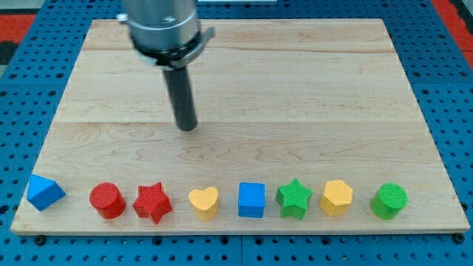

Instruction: Point your arm to the bottom right corner

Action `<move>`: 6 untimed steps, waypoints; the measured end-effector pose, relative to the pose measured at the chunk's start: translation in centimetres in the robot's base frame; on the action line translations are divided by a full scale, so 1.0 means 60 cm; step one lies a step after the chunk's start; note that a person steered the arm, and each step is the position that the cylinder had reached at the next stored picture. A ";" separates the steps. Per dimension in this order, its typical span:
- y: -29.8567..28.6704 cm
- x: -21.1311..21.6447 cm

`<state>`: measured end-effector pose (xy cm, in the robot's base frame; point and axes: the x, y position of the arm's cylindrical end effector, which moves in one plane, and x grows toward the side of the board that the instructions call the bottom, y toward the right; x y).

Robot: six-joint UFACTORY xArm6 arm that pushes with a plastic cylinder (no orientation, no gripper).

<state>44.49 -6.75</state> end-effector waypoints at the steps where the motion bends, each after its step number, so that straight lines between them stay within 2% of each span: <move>1: 0.052 -0.027; 3: 0.296 -0.020; 5: 0.515 0.049; 6: 0.574 0.125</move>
